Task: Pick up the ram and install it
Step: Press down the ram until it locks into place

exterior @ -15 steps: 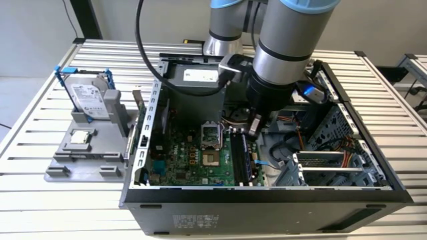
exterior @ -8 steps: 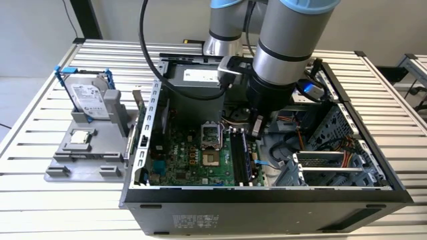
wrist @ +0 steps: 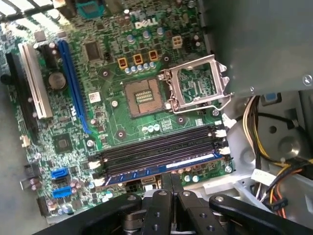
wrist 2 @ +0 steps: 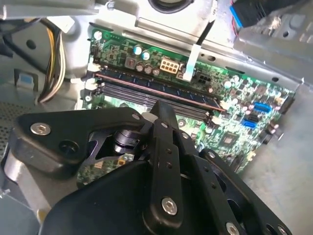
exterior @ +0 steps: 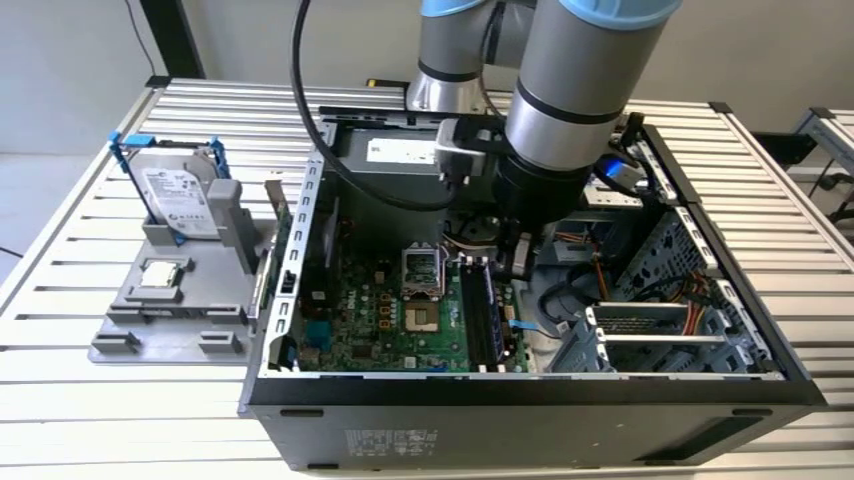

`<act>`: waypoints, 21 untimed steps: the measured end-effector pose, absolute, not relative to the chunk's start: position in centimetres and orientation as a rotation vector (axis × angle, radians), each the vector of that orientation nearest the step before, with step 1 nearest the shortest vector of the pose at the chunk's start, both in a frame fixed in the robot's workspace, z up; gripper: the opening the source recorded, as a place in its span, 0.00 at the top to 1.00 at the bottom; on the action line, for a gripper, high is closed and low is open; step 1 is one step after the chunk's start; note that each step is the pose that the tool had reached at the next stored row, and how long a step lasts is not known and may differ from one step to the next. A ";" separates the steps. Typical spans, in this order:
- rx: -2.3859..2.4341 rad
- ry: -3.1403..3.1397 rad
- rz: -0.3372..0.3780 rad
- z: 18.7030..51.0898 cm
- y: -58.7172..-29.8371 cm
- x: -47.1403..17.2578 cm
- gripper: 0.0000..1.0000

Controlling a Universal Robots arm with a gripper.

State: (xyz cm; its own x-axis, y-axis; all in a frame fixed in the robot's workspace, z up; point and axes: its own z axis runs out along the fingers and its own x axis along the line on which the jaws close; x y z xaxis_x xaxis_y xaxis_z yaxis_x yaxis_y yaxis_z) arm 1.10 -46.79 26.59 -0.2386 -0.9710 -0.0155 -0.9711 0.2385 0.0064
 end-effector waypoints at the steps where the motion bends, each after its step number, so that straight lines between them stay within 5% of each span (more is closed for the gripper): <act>1: -1.954 2.449 0.024 26.6 -46.8 1.1 1.00; 21: -2.196 2.232 0.030 25.2 -46.8 1.1 1.00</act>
